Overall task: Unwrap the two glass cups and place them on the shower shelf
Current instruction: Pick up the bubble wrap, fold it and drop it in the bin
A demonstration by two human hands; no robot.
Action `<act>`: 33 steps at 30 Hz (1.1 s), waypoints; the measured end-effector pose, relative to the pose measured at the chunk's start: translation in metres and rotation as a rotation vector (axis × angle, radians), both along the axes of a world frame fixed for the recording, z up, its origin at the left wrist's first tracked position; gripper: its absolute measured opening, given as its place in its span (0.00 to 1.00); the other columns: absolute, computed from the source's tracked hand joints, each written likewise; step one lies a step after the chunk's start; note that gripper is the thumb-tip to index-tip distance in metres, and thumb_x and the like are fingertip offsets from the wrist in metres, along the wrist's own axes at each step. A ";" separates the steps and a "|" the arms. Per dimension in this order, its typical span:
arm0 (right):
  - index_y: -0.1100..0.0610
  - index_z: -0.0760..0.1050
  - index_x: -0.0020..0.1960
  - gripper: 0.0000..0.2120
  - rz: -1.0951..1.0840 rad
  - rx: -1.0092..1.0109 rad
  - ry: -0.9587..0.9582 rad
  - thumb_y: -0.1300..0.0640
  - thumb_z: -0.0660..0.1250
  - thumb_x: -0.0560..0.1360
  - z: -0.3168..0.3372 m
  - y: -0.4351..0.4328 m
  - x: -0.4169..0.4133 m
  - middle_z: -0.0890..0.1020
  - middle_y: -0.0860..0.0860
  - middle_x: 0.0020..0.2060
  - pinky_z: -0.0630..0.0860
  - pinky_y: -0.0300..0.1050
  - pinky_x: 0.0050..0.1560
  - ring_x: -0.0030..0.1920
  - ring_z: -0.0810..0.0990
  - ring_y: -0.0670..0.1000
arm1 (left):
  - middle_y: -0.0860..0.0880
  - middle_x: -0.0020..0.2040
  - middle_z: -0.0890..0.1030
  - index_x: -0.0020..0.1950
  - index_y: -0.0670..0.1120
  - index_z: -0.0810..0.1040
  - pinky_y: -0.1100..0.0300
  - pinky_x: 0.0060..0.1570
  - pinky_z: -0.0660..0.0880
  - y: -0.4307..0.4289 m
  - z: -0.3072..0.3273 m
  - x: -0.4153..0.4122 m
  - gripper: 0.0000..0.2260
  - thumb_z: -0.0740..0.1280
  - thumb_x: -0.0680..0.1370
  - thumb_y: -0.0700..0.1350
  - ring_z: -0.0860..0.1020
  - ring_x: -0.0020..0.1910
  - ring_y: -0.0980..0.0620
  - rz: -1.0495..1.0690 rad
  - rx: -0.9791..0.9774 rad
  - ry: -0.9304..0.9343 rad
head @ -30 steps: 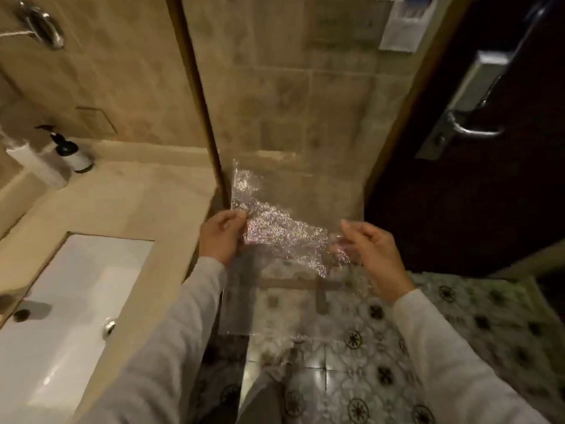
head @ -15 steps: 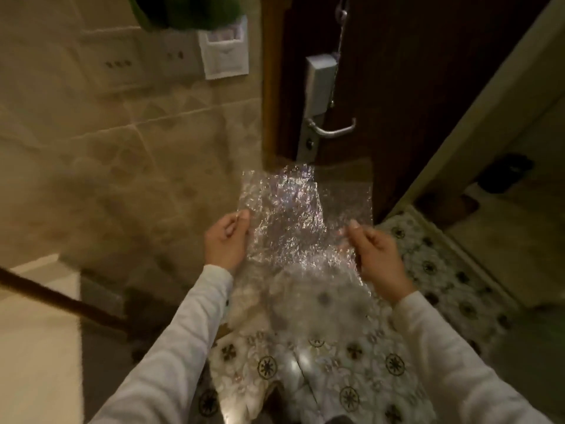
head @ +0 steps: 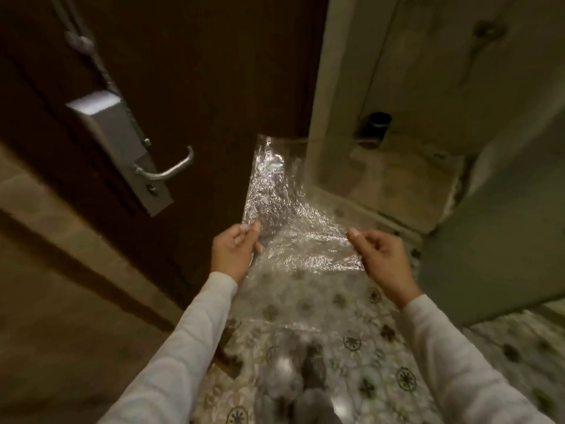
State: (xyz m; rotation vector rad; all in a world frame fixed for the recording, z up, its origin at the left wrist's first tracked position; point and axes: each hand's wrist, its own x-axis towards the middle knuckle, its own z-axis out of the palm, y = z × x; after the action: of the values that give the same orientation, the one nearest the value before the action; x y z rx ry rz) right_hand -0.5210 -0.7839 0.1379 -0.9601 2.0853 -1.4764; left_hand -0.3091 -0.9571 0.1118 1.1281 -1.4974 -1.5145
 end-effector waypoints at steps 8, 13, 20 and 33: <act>0.59 0.76 0.34 0.20 -0.110 -0.037 -0.126 0.49 0.68 0.81 0.008 0.034 -0.155 0.69 0.47 0.23 0.61 0.35 0.24 0.22 0.63 0.43 | 0.40 0.44 0.85 0.55 0.41 0.81 0.60 0.29 0.76 -0.031 0.027 -0.177 0.11 0.73 0.75 0.43 0.82 0.35 0.49 -0.373 0.099 0.058; 0.67 0.79 0.38 0.23 -0.253 -0.102 -0.163 0.48 0.67 0.82 0.008 0.047 -0.231 0.69 0.56 0.23 0.60 0.38 0.25 0.22 0.62 0.46 | 0.40 0.52 0.84 0.53 0.47 0.83 0.46 0.45 0.82 -0.036 0.036 -0.261 0.15 0.79 0.67 0.46 0.83 0.48 0.44 -0.613 0.232 0.070; 0.65 0.76 0.34 0.23 -0.315 -0.100 -0.185 0.50 0.67 0.82 -0.005 0.048 -0.307 0.66 0.49 0.19 0.59 0.36 0.23 0.20 0.61 0.44 | 0.45 0.51 0.86 0.50 0.46 0.86 0.51 0.39 0.83 -0.050 0.024 -0.355 0.13 0.77 0.67 0.45 0.84 0.44 0.45 -0.634 0.266 0.034; 0.58 0.85 0.50 0.08 -0.451 -0.145 -0.332 0.57 0.68 0.81 -0.017 -0.030 -0.508 0.83 0.57 0.39 0.72 0.43 0.39 0.35 0.74 0.48 | 0.46 0.49 0.86 0.51 0.47 0.85 0.53 0.38 0.82 -0.158 0.007 -0.586 0.13 0.74 0.68 0.40 0.83 0.43 0.51 -0.891 0.291 -0.010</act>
State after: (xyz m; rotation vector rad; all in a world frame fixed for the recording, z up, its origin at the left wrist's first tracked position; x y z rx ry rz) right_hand -1.0287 -0.8140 0.1204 -0.2594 2.0443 -1.8773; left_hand -0.8949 -1.1151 0.1192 0.6075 -1.9588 -2.3718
